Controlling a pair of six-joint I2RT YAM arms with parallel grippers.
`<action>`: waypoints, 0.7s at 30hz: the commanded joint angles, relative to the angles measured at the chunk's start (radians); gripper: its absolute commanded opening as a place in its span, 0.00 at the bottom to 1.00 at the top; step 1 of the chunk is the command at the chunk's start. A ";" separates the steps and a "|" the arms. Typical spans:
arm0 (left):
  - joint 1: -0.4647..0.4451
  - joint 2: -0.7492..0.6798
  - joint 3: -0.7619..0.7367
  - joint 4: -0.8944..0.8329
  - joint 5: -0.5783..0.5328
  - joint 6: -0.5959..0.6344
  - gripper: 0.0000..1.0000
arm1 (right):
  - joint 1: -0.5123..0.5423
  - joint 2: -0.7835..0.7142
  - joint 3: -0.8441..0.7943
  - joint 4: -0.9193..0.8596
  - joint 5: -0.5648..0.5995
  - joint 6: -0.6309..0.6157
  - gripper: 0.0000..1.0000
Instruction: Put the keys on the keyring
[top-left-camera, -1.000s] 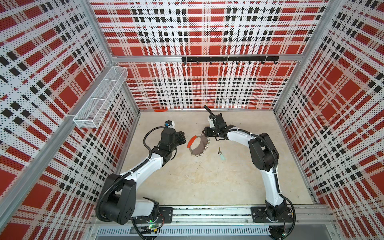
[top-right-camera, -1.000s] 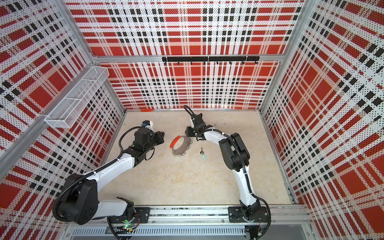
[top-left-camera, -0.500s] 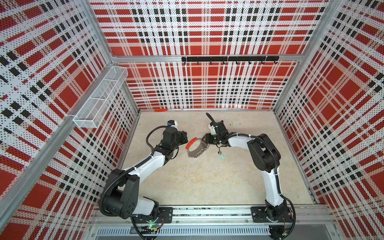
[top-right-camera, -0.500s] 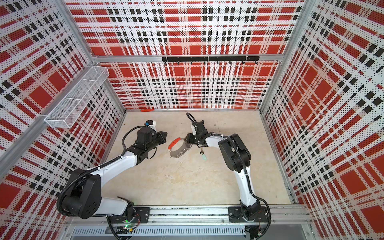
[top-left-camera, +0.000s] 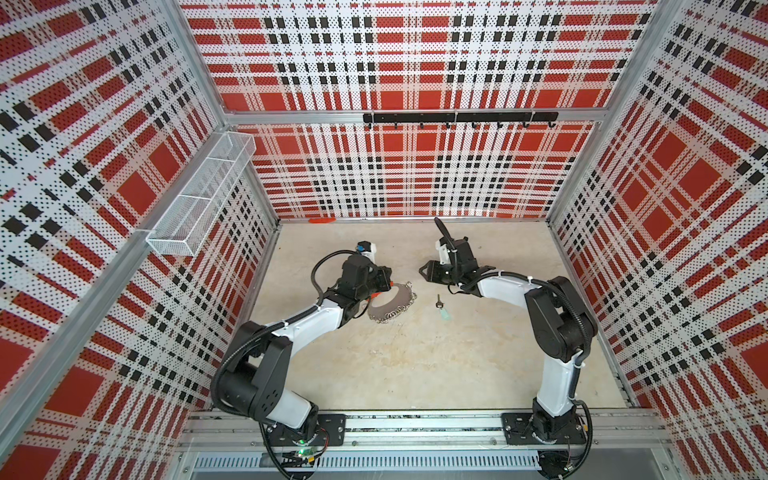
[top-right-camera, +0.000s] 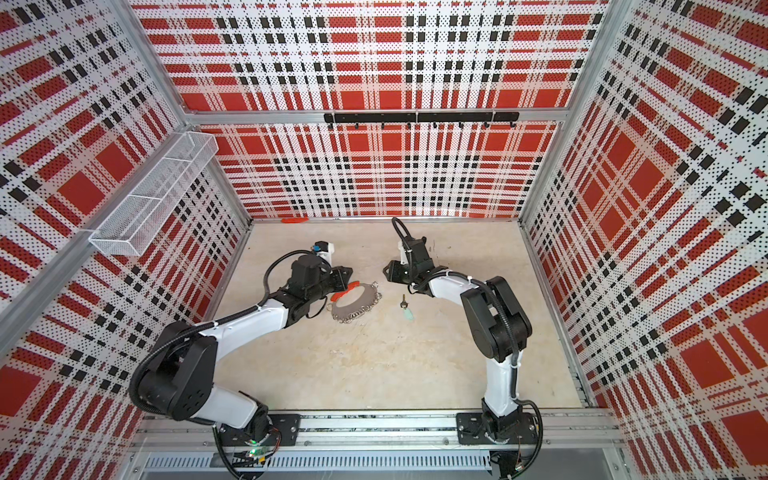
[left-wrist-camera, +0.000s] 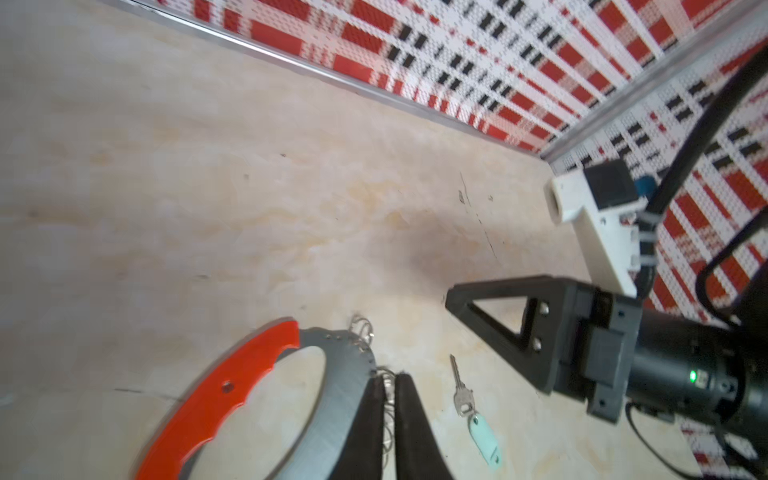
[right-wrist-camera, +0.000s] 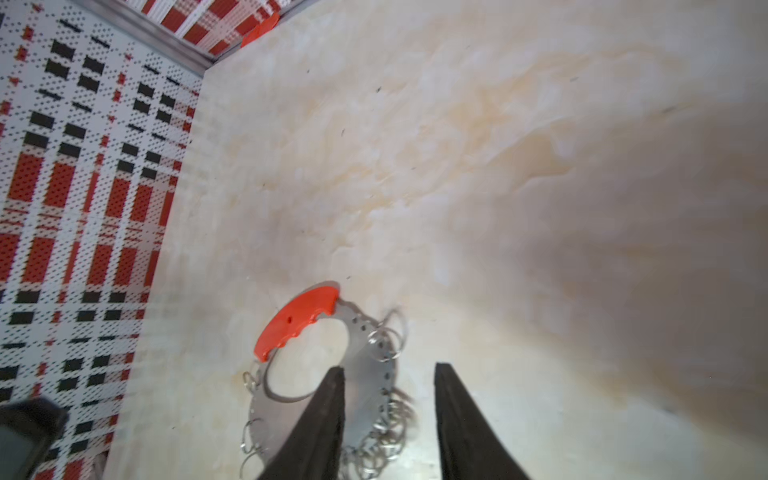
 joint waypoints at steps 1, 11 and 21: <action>-0.040 0.078 0.053 0.012 0.067 0.092 0.09 | -0.013 -0.052 -0.062 0.027 0.021 -0.008 0.34; -0.032 0.305 0.126 0.015 0.132 0.019 0.25 | -0.025 -0.098 -0.189 0.103 0.008 0.001 0.37; -0.022 0.374 0.144 0.056 0.141 -0.061 0.28 | -0.031 -0.075 -0.162 0.113 -0.021 0.000 0.37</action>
